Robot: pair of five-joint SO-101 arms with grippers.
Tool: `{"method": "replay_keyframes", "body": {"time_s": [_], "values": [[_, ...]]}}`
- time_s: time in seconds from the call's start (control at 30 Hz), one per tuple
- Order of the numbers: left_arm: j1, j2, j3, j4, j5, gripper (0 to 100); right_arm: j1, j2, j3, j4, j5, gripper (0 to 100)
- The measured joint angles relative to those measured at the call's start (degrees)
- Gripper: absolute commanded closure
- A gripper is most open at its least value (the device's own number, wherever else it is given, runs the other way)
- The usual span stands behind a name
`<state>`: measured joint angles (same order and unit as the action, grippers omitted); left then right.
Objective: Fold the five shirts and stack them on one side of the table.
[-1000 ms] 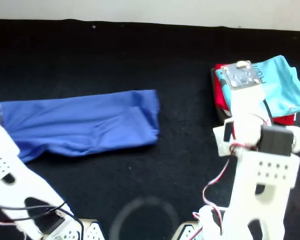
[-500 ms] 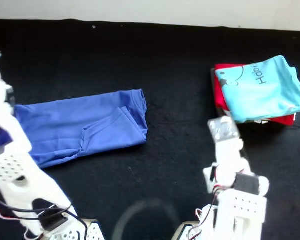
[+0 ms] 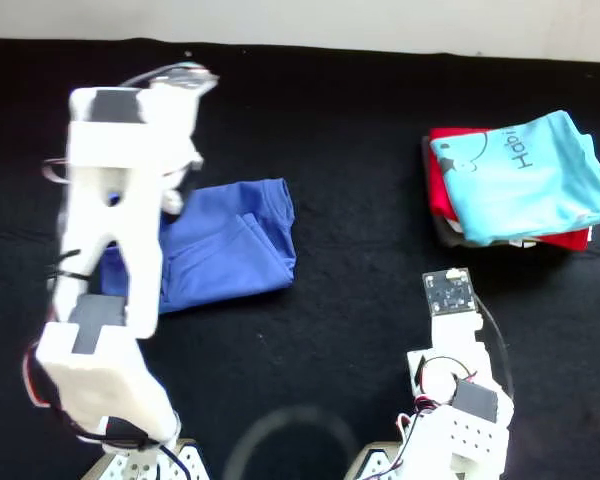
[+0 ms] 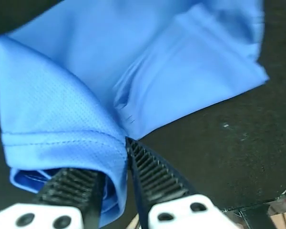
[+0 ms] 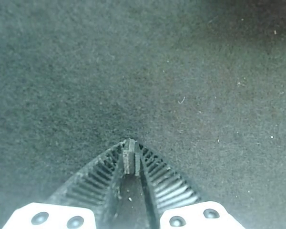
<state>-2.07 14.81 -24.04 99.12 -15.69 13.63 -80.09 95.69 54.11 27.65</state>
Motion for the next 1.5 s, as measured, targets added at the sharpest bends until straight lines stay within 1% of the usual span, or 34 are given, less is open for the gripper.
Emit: {"method": "replay_keyframes", "body": {"time_s": [0.13,0.23,0.3,0.43,0.6,0.63,0.7,0.8,0.83,0.93,1.0,1.13,1.17,1.2,1.27,1.33,1.37,1.5], "values": [[6.6,2.0,0.0,-1.8,2.9,99,0.8,-1.2,0.2,0.0,-0.3,99.2],[11.0,3.7,0.0,-3.9,4.6,99,1.0,-1.4,0.2,0.0,-3.1,99.2],[13.1,5.2,0.0,-6.0,5.3,99,1.1,-1.4,0.3,0.0,-3.7,99.2],[15.6,9.1,0.0,-9.8,5.6,99,1.1,-1.4,0.3,0.0,-4.0,99.2],[16.5,14.3,0.0,-12.6,5.7,99,1.1,-1.4,0.3,-0.2,-4.0,99.2],[16.6,14.9,0.0,-12.7,5.7,97,1.1,-1.4,0.3,-0.2,-4.0,99.2],[16.7,15.8,0.0,-12.8,5.7,89,1.1,-1.4,0.3,-0.2,-4.0,99.2],[16.7,15.9,0.0,-13.9,5.7,77,1.1,-1.4,0.3,-0.2,-4.0,99.2],[16.7,15.9,0.0,-14.1,5.7,75,1.1,-1.4,0.3,-0.2,-4.0,99.2],[16.7,16.0,-1.8,-13.8,5.7,77,1.1,-1.4,0.3,-0.2,-4.0,99.2],[16.6,16.0,-5.7,-12.5,6.7,78,1.1,-1.4,0.3,-0.2,-4.0,99.2],[15.1,16.0,-16.0,-6.9,7.4,78,1.1,-1.4,0.3,-0.2,-4.0,99.2],[14.2,16.0,-18.5,-5.2,7.4,81,1.1,-1.4,0.3,-0.2,-4.0,99.2],[13.0,16.0,-20.5,-3.4,7.4,86,1.1,-1.4,0.3,-0.2,-4.0,99.2],[10.1,16.0,-22.9,-0.7,7.4,100,1.1,-1.4,0.3,-0.2,-4.0,99.2],[6.9,16.0,-23.6,0.6,7.4,97,1.1,-1.4,0.3,-0.2,-4.0,99.2],[5.3,16.0,-23.5,0.8,7.4,99,1.1,-1.4,0.3,-0.2,-4.0,99.2],[0.3,16.0,-19.3,1.2,5.5,99,1.1,-1.4,0.3,-0.2,-4.0,99.2]]}}
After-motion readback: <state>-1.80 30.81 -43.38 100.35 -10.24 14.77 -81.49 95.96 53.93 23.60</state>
